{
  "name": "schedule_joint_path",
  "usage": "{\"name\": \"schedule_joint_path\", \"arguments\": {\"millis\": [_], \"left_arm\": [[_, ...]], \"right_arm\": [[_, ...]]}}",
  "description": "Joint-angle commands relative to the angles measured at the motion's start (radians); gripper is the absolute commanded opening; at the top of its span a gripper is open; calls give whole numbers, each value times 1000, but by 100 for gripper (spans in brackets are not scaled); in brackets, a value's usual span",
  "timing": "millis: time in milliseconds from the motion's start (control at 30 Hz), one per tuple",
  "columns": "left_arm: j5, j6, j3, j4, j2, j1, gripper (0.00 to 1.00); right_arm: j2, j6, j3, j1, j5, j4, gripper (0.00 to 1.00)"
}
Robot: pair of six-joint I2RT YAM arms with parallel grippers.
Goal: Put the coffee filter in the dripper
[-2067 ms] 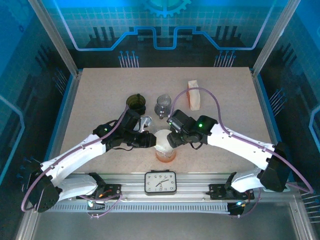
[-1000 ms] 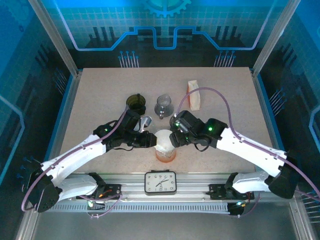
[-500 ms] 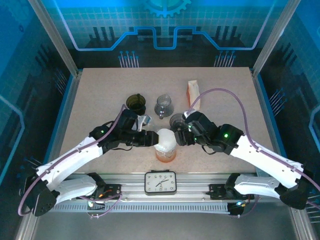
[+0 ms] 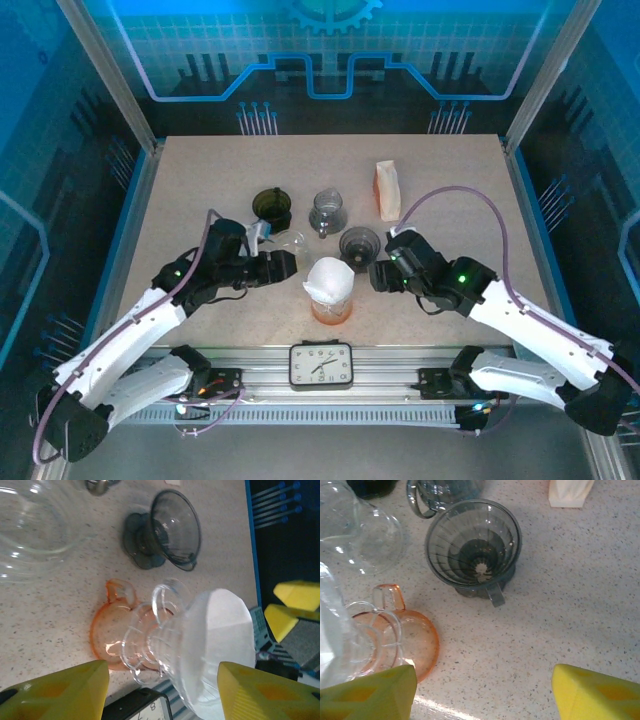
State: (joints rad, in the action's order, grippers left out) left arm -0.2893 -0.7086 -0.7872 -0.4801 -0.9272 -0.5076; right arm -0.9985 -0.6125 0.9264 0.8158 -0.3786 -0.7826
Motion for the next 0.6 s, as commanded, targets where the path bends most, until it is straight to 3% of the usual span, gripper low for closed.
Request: {"name": "schedule_joint_path", "arguments": {"millis": [0,567], "left_arm": [[6,-34,36,22,22,52,61],[-12,-60,114,86,-35,205,61]], "right_arm": [[25,-27,-28,-16,-9,19,72],[-11,-41,-255,-112,226,173,71]]}}
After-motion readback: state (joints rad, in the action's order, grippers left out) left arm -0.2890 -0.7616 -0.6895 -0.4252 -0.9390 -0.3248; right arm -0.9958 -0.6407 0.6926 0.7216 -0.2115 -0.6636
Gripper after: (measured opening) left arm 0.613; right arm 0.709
